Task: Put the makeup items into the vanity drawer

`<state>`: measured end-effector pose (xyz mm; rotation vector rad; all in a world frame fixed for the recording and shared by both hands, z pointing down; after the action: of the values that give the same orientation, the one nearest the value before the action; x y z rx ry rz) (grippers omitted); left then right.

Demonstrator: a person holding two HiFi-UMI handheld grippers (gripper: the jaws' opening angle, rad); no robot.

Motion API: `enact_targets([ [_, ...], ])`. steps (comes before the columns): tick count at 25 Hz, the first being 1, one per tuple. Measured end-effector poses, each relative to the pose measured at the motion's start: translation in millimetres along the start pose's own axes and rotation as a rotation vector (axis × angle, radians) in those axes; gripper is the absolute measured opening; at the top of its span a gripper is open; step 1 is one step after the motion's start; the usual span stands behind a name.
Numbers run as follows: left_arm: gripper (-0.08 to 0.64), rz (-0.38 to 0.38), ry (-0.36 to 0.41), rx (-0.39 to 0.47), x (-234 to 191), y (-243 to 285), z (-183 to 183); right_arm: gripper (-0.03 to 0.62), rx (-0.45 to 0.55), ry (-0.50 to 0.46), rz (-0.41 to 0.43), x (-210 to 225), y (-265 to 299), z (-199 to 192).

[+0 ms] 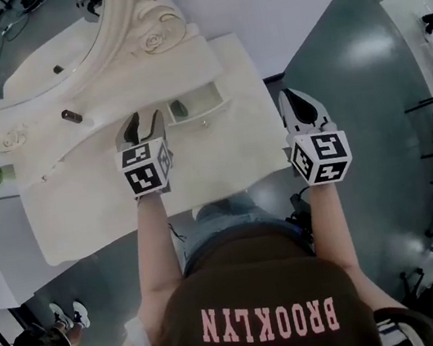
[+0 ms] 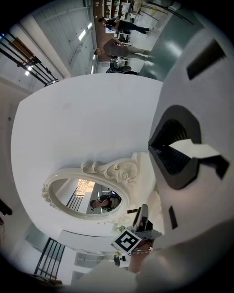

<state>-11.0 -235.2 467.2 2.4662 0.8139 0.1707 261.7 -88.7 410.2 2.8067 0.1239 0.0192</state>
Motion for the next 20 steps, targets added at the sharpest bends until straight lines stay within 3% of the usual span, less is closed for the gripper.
enact_targets([
  [12,0.179,0.039,-0.047,0.004,-57,-25,-11,-0.003,0.004,-0.019,0.032,-51,12,9],
  [20,0.179,0.001,-0.05,-0.105,-63,-30,-59,-0.003,-0.078,0.055,0.019,-70,7,-30],
])
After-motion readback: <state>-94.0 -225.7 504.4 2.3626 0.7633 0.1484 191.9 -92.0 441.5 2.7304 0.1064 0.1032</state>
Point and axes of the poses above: the fingertips, and each gripper's own axes: y forward along the fingers, x to its right, z out of its top, the point moved 3 cm from there along -y, backward along the fingers, and after that the axes turned 1 degree about -z, right-handed, at the moved point
